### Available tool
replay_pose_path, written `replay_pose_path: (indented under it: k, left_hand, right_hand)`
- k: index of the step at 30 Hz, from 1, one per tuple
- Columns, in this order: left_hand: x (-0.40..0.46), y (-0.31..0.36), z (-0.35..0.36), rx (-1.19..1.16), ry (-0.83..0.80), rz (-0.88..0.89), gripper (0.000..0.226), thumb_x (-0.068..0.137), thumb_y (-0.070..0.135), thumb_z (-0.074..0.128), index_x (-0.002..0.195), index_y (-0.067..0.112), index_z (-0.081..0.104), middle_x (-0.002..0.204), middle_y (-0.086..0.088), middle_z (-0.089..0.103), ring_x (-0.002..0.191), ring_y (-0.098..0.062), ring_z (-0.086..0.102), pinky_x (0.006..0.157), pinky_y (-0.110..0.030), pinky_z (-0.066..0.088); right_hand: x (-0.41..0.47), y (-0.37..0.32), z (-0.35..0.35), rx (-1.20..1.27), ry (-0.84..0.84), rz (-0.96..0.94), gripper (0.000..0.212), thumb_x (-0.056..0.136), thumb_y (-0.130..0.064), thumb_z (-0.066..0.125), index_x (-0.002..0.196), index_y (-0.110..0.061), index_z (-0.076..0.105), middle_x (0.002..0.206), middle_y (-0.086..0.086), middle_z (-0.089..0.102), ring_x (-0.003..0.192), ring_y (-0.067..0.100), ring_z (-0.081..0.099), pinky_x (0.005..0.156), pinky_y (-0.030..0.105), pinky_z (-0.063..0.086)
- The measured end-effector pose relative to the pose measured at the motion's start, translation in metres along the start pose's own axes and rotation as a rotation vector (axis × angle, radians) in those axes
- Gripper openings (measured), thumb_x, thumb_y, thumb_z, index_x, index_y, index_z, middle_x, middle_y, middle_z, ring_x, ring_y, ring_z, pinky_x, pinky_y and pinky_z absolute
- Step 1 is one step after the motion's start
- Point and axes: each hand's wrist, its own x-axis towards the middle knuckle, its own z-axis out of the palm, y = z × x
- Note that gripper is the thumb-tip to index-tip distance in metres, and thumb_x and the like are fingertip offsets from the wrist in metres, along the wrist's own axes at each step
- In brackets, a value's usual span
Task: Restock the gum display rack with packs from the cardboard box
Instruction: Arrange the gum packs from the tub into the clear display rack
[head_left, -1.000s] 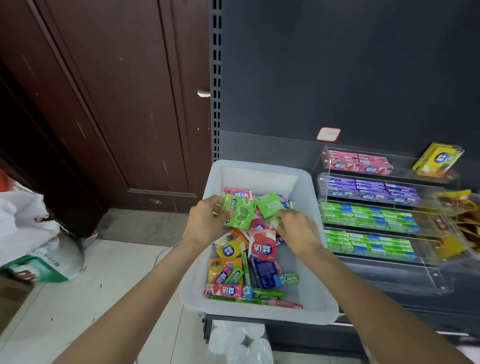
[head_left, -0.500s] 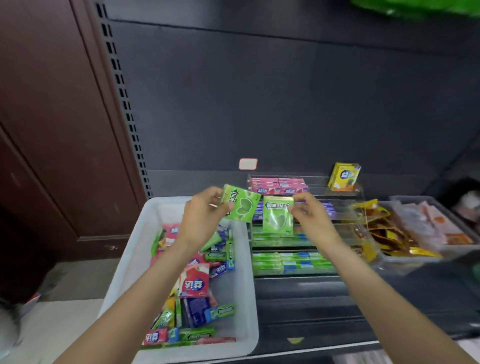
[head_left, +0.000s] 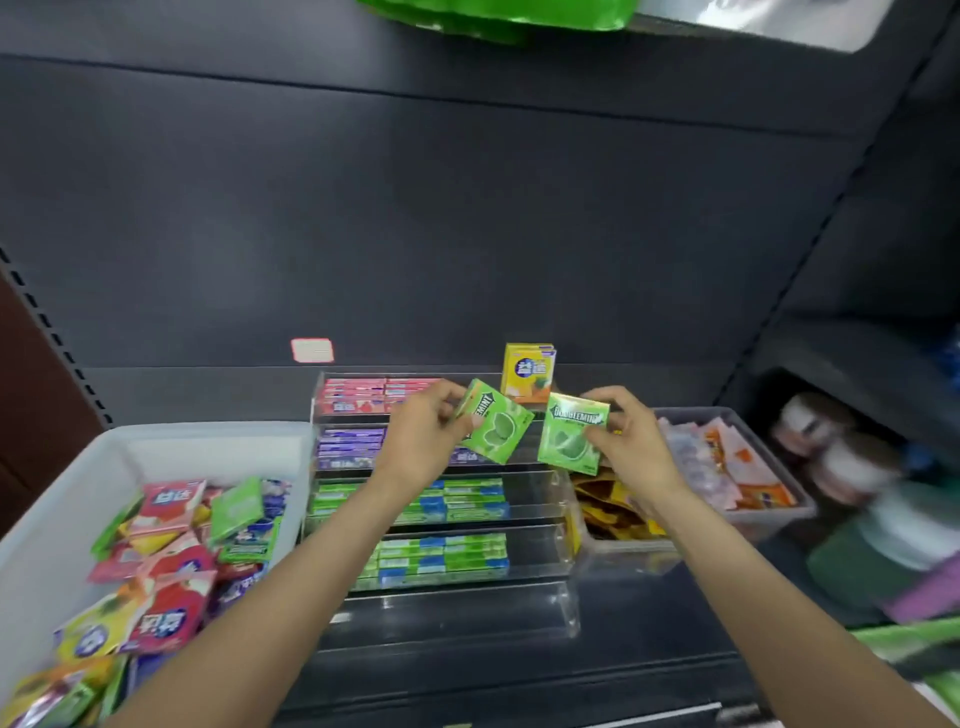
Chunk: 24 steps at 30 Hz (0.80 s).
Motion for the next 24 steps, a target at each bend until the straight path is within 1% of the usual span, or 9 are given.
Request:
replay_pose_path:
  k: [2,5,7,10,13,15,17,20,24]
  left_hand:
    - [0.002,0.003,0.007,0.01,0.018,-0.015,0.018,0.085,0.015,0.067,0.102,0.011,0.064,0.079,-0.003,0.068,0.077,-0.02,0.066,0.074,-0.03,0.051]
    - [0.008,0.005,0.01,0.021,0.061,-0.029,0.017,0.085,0.016,0.067,0.101,0.012,0.064,0.074,0.002,0.065,0.074,-0.019,0.065,0.073,-0.03,0.05]
    - [0.011,0.004,0.011,0.012,0.08,-0.047,0.015,0.085,0.018,0.067,0.1,0.016,0.063,0.076,0.001,0.065,0.074,-0.018,0.065,0.073,-0.031,0.05]
    - [0.012,0.002,0.012,0.02,0.076,-0.063,0.013,0.085,0.018,0.067,0.097,0.02,0.061,0.076,0.004,0.064,0.074,-0.014,0.065,0.071,-0.029,0.051]
    - [0.013,-0.001,0.013,0.022,0.062,-0.065,0.014,0.085,0.015,0.067,0.097,0.015,0.063,0.071,0.007,0.064,0.069,-0.009,0.064,0.065,-0.019,0.05]
    - [0.014,-0.002,0.012,0.02,0.058,-0.065,0.012,0.085,0.015,0.067,0.095,0.017,0.062,0.07,0.008,0.064,0.067,-0.005,0.063,0.062,-0.014,0.048]
    - [0.014,-0.002,0.013,0.022,0.053,-0.063,0.012,0.085,0.015,0.067,0.093,0.021,0.059,0.07,0.008,0.064,0.066,-0.004,0.062,0.061,-0.012,0.047]
    - [0.014,-0.001,0.014,0.036,0.044,-0.058,0.013,0.085,0.017,0.067,0.092,0.023,0.058,0.071,0.008,0.064,0.068,-0.004,0.062,0.064,-0.017,0.048]
    - [0.016,-0.002,0.015,0.029,0.038,-0.065,0.012,0.085,0.017,0.067,0.093,0.022,0.059,0.072,0.007,0.064,0.069,-0.009,0.063,0.069,-0.025,0.051]
  right_hand:
    - [0.006,0.009,-0.008,-0.013,-0.024,-0.012,0.029,0.085,0.006,0.059,0.086,-0.023,0.055,0.094,0.003,0.066,0.09,0.019,0.063,0.078,0.046,0.054]
    - [0.016,0.018,-0.007,0.036,-0.106,0.029,0.021,0.087,0.0,0.06,0.085,-0.019,0.053,0.099,0.014,0.067,0.092,0.026,0.067,0.079,0.049,0.055]
    - [0.022,0.023,0.0,0.046,-0.15,0.021,0.018,0.088,-0.001,0.059,0.085,-0.017,0.052,0.098,0.015,0.067,0.09,0.025,0.067,0.077,0.046,0.056]
    - [0.026,0.034,0.009,-0.071,-0.235,-0.042,0.019,0.088,-0.005,0.061,0.083,-0.02,0.051,0.093,0.011,0.068,0.087,0.02,0.066,0.076,0.038,0.053]
    - [0.027,0.046,0.015,-0.264,-0.305,-0.108,0.016,0.088,-0.008,0.062,0.085,-0.02,0.052,0.091,0.006,0.066,0.088,0.018,0.063,0.078,0.037,0.05]
    - [0.027,0.051,0.016,-0.373,-0.315,-0.169,0.012,0.088,-0.009,0.062,0.089,-0.019,0.055,0.091,0.003,0.064,0.086,0.016,0.061,0.077,0.033,0.048]
    - [0.027,0.054,0.016,-0.483,-0.268,-0.247,0.011,0.087,-0.013,0.064,0.096,-0.018,0.061,0.096,-0.002,0.062,0.087,0.013,0.058,0.076,0.03,0.048]
    - [0.03,0.052,0.017,-0.6,-0.204,-0.305,0.018,0.084,-0.017,0.068,0.102,-0.019,0.066,0.1,-0.004,0.058,0.087,0.01,0.054,0.075,0.028,0.046]
    - [0.031,0.051,0.02,-0.651,-0.25,-0.274,0.022,0.086,-0.018,0.066,0.108,-0.017,0.067,0.109,0.002,0.065,0.094,0.016,0.061,0.082,0.029,0.05]
